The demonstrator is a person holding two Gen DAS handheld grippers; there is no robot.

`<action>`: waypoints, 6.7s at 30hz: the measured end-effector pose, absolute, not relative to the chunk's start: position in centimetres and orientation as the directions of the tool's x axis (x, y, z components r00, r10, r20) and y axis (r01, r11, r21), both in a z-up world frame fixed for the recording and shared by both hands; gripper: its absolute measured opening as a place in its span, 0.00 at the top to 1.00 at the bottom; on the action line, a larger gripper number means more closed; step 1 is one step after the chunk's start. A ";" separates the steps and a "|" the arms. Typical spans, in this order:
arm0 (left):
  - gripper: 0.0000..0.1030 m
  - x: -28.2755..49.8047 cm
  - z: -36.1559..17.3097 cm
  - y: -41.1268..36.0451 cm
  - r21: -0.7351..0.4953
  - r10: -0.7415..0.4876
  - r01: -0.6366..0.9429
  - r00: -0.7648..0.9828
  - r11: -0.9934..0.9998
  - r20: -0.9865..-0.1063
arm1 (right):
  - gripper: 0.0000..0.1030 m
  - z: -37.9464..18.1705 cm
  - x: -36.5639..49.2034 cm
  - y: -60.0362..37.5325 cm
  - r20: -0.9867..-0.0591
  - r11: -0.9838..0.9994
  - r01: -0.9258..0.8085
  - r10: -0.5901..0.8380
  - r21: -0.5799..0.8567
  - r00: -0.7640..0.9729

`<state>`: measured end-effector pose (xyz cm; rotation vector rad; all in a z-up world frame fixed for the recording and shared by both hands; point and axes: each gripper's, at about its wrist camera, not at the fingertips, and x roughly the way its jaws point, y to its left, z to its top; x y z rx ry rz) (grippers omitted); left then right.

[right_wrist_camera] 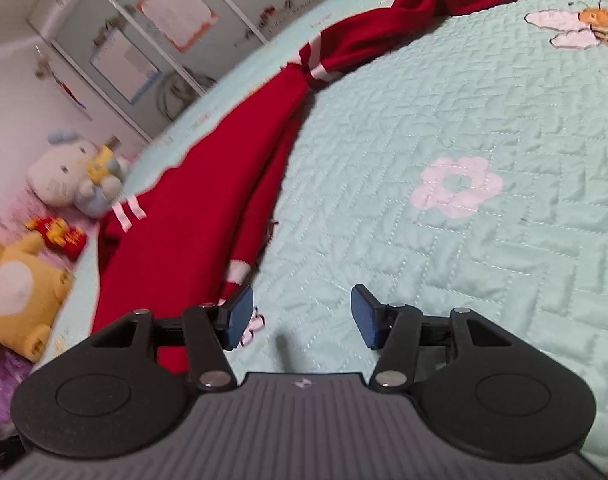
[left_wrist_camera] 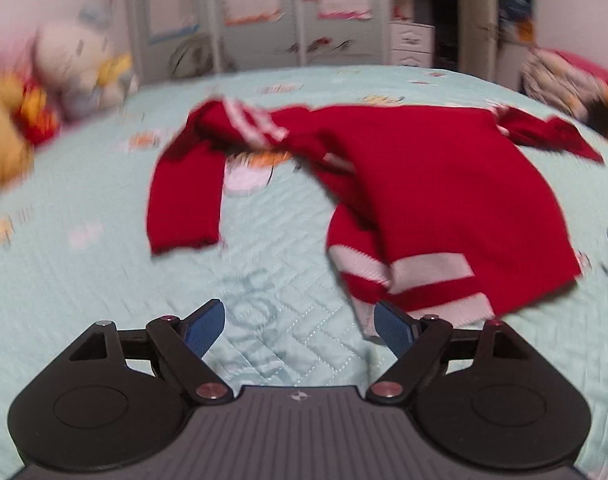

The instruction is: Fold clothes

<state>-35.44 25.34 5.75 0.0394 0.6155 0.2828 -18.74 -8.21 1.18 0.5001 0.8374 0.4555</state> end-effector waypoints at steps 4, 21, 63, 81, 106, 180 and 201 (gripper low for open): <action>0.17 -36.7 7.9 23.5 0.193 0.271 -0.199 0.816 0.961 -0.510 | 0.30 1.5 -19.2 -7.2 -0.627 0.825 -0.168 0.527 0.540 0.574; 0.14 -39.2 5.8 19.6 0.499 0.312 -0.071 0.852 0.864 -0.419 | 0.26 1.5 -21.2 -7.2 -0.633 0.827 -0.106 0.498 0.551 0.593; 0.33 -29.8 1.4 14.2 0.719 0.179 0.166 0.909 0.675 -0.378 | 0.00 -0.2 -25.5 -2.3 -0.584 0.810 -0.582 0.505 0.066 0.636; 0.96 -10.0 19.9 19.9 0.274 0.193 -0.077 0.883 0.959 -0.428 | 0.00 -0.7 -24.9 -4.6 -0.498 0.781 -0.572 0.610 0.250 0.617; 0.27 -23.4 8.5 21.9 0.112 0.198 -0.163 0.817 0.980 -0.542 | 0.07 1.3 -25.2 -0.5 -0.522 0.825 -0.563 0.497 0.037 0.694; 0.35 -35.9 5.4 19.4 0.429 0.246 0.000 0.819 0.903 -0.518 | 0.76 4.4 -21.9 -10.3 -0.599 0.942 -0.305 0.325 0.138 0.732; 0.29 -37.2 5.6 17.9 0.450 0.282 -0.016 0.798 0.893 -0.532 | 0.42 1.4 -30.9 2.1 -0.421 0.503 -0.570 0.386 -0.650 0.821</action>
